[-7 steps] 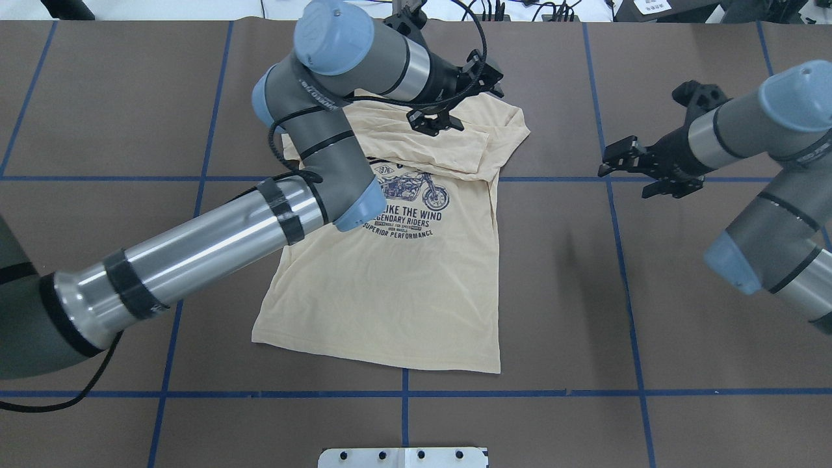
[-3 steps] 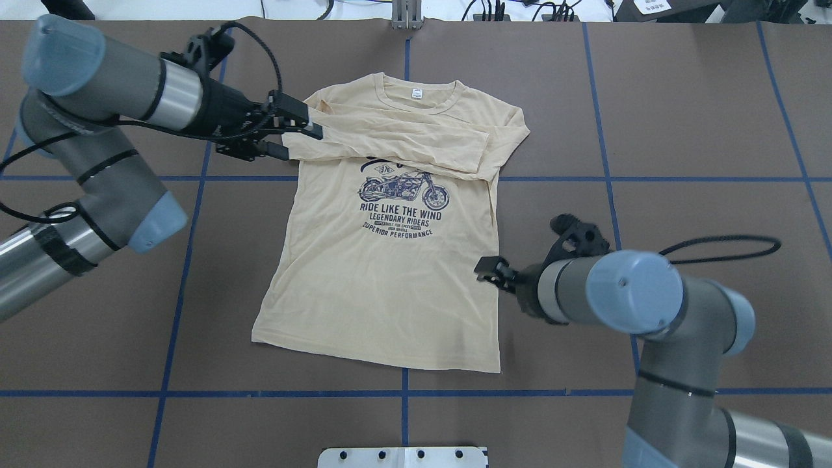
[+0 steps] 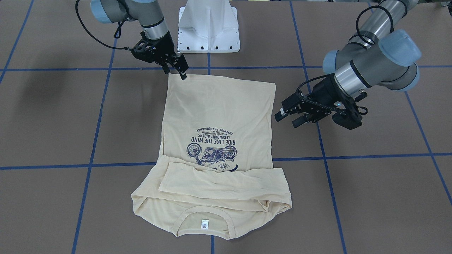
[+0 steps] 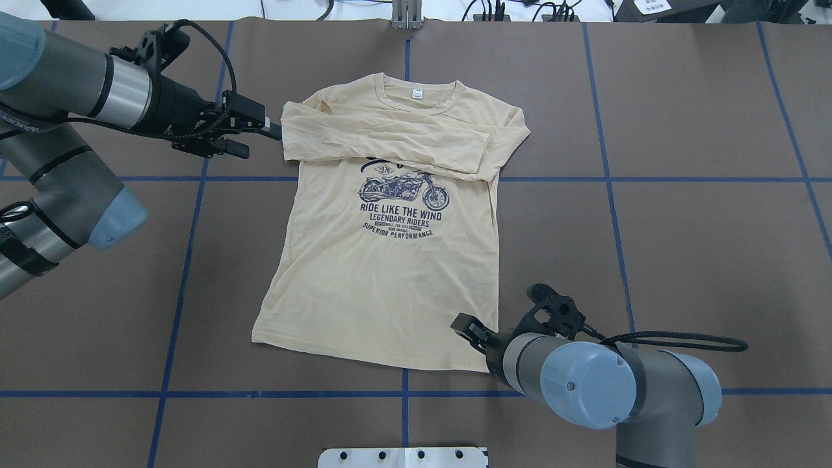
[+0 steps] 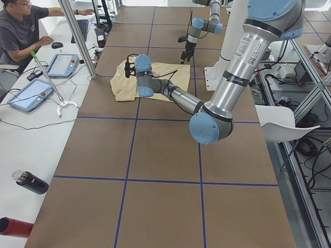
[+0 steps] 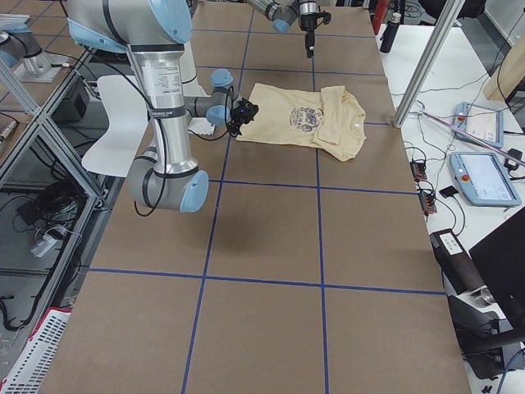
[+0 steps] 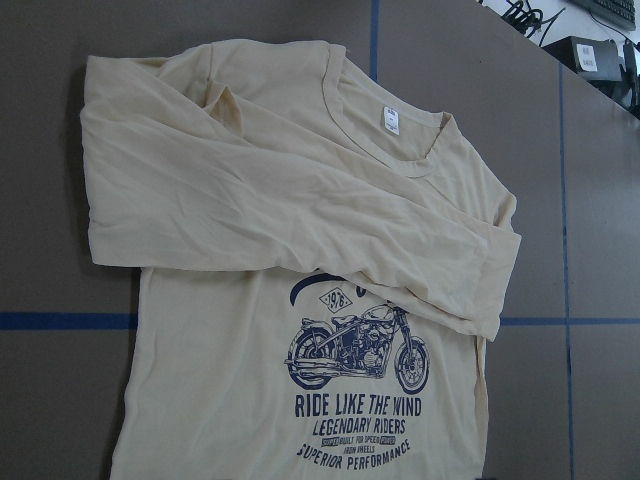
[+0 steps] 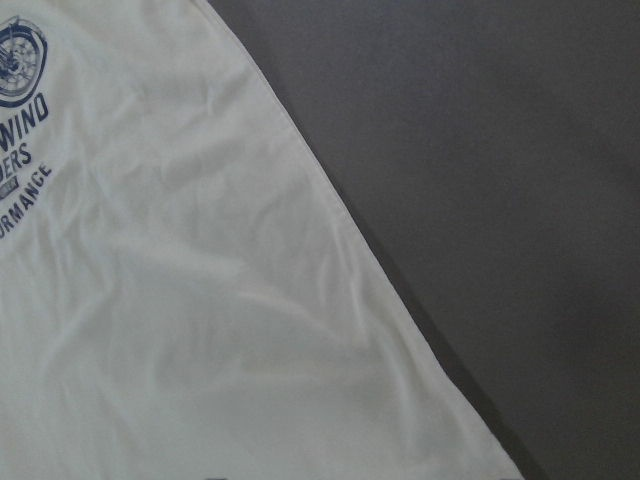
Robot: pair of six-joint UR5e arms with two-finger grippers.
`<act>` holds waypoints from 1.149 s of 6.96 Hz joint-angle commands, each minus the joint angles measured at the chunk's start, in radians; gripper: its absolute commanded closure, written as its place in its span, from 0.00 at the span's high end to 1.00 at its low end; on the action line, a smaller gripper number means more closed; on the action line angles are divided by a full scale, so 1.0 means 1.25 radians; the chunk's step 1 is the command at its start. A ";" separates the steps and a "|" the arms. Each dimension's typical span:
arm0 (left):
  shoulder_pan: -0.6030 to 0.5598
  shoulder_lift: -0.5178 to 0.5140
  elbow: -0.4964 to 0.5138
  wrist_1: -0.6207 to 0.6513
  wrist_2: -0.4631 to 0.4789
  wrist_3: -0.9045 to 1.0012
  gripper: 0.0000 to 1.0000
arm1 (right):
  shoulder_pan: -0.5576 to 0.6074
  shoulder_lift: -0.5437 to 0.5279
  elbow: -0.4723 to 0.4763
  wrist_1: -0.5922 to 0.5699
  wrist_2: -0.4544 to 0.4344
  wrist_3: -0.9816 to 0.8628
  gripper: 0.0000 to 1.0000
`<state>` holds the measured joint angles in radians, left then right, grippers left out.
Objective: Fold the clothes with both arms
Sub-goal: 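Release the sleeve and withdraw the left gripper while the right gripper moves toward the hem, then lower the right gripper to the hem corner nearest it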
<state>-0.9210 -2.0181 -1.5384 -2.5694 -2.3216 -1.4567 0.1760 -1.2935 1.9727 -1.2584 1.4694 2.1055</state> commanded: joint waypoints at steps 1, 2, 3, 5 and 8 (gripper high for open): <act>-0.001 0.003 -0.001 0.000 0.002 0.002 0.86 | -0.011 -0.007 -0.009 -0.003 -0.005 0.021 0.92; 0.000 0.003 -0.001 0.000 0.003 0.001 0.86 | -0.012 -0.008 -0.018 -0.003 -0.004 0.021 0.92; -0.001 0.004 -0.003 0.000 0.002 0.001 0.86 | -0.011 -0.008 -0.017 -0.004 0.000 0.021 0.92; -0.001 0.004 -0.001 0.000 0.003 0.002 0.86 | -0.013 -0.010 -0.018 -0.004 0.003 0.021 0.92; 0.000 0.011 0.000 -0.005 0.003 0.002 0.86 | -0.022 -0.010 -0.023 -0.006 0.003 0.020 0.90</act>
<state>-0.9210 -2.0070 -1.5396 -2.5720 -2.3179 -1.4543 0.1519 -1.3054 1.9461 -1.2654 1.4725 2.1312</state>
